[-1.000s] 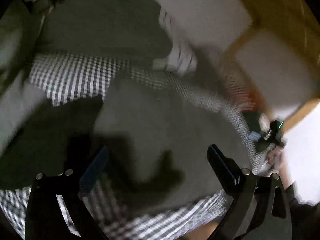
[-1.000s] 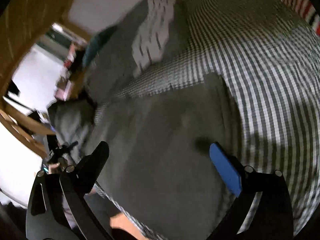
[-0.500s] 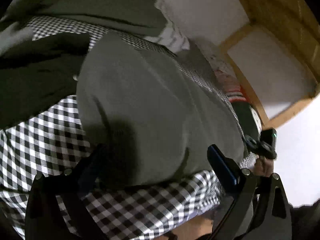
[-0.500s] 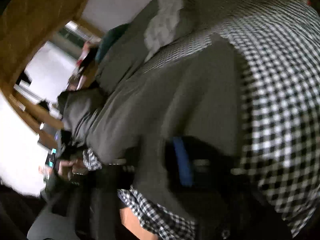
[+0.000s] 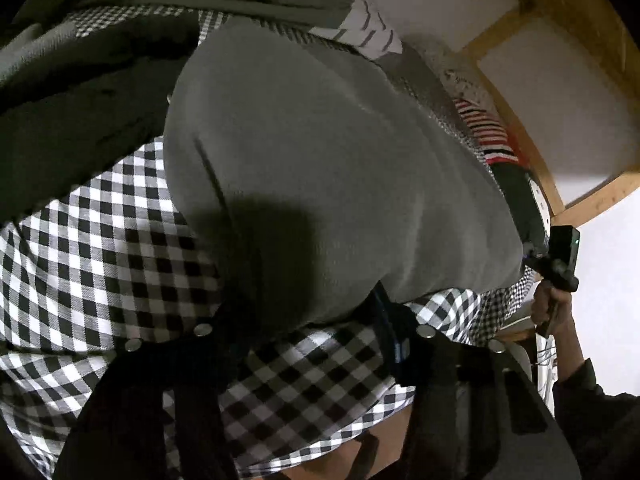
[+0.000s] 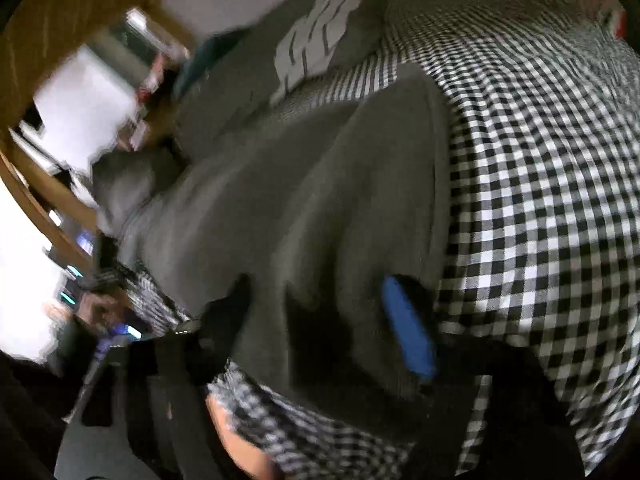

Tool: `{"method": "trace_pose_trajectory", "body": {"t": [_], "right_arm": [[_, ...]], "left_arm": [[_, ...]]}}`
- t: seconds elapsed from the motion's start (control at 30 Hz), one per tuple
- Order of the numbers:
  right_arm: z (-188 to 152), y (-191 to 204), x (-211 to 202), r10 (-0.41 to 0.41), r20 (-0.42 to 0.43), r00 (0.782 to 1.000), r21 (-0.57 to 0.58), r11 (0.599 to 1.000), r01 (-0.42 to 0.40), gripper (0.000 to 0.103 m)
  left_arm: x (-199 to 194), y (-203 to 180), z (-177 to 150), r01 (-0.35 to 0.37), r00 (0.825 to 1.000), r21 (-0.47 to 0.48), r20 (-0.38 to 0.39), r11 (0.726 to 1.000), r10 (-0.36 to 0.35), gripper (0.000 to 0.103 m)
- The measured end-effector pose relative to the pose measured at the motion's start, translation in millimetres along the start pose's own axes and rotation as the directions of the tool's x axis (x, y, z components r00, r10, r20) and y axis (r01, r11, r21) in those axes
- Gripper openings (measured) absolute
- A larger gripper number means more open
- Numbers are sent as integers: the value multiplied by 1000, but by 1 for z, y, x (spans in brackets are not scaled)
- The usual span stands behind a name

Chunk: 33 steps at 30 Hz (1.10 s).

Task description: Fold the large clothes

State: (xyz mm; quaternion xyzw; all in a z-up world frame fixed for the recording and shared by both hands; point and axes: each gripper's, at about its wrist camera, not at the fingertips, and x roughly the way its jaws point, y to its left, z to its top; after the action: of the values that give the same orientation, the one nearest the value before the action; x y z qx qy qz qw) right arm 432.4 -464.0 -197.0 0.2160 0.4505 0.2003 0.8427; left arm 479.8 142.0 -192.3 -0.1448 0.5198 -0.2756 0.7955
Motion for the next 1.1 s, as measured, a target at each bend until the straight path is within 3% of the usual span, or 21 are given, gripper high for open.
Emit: {"method": "trace_pose_trajectory", "body": {"t": [0.07, 0.17, 0.2, 0.3, 0.37, 0.4, 0.47, 0.57, 0.6, 0.63, 0.67, 0.73, 0.8, 0.9, 0.97, 1.0, 1.03, 1.07, 1.1], "right_arm": [[2, -3, -1, -21, 13, 1000, 25, 999, 20, 49], [0, -33, -31, -36, 137, 990, 141, 990, 16, 53], [-2, -38, -33, -21, 131, 991, 157, 988, 0, 65], [-13, -32, -13, 39, 8, 999, 116, 992, -40, 65], [-18, -12, -2, 67, -15, 998, 47, 997, -66, 52], [-20, -7, -3, 78, 12, 997, 33, 996, -78, 37], [-17, -8, -17, 140, 114, 984, 67, 987, -148, 28], [-15, -17, -43, 198, 258, 946, 94, 969, -228, 12], [-18, -26, -58, 211, 325, 922, 107, 960, -257, 12], [-21, -33, -69, 194, 362, 912, 126, 959, -254, 11], [-23, -39, -75, 168, 373, 912, 140, 962, -234, 11], [-28, -57, -70, 111, 342, 933, 194, 963, -185, 11], [-36, -71, -53, 53, 281, 958, 245, 961, -125, 11], [-46, -73, -44, 28, 240, 970, 272, 958, -95, 12], [-47, -64, -40, -25, 208, 978, 259, 965, -30, 29], [-46, -53, -46, -95, 186, 978, 223, 973, 52, 61], [-41, -48, -49, -128, 186, 974, 205, 975, 89, 93], [-38, -33, -62, -204, 213, 956, 177, 970, 168, 99], [-34, -23, -71, -244, 243, 939, 155, 965, 211, 99]], "left_arm": [[-3, 0, 1, 2, 1000, -8, 19, 1000, -2, 43], [-13, 2, -4, 26, 999, -23, 32, 999, -26, 42], [-11, 1, -3, 21, 999, -18, 29, 1000, -20, 42], [-8, -5, 0, 13, 1000, -3, 20, 1000, -13, 42], [-9, -8, 1, 8, 1000, 0, 22, 1000, -8, 41], [-7, -10, 3, 6, 1000, -2, 23, 1000, -6, 41], [-9, -13, 3, 1, 1000, -1, 30, 1000, -1, 39], [-18, -24, 1, -4, 999, 31, 33, 1000, 3, 36], [-25, -32, 0, -7, 999, 52, 43, 999, 5, 36], [-28, -36, -2, -1, 999, 59, 47, 998, -2, 35], [-30, -38, -4, 5, 999, 67, 45, 998, -8, 35], [-27, -34, -11, 9, 1000, 60, 30, 998, -11, 34], [-16, -15, -24, 16, 1000, -7, 0, 1000, -16, 34], [-10, -1, -44, 22, 1000, -57, -2, 998, -22, 34], [-18, 0, -51, -17, 1000, -69, 3, 997, 18, 34], [-30, 0, -55, -38, 999, -78, 10, 996, 39, 36], [-44, -2, -57, -63, 997, -73, 34, 995, 66, 49], [-63, -8, -56, -97, 993, -57, 69, 994, 101, 69], [-75, -13, -53, -122, 987, -43, 99, 992, 126, 80]]}}
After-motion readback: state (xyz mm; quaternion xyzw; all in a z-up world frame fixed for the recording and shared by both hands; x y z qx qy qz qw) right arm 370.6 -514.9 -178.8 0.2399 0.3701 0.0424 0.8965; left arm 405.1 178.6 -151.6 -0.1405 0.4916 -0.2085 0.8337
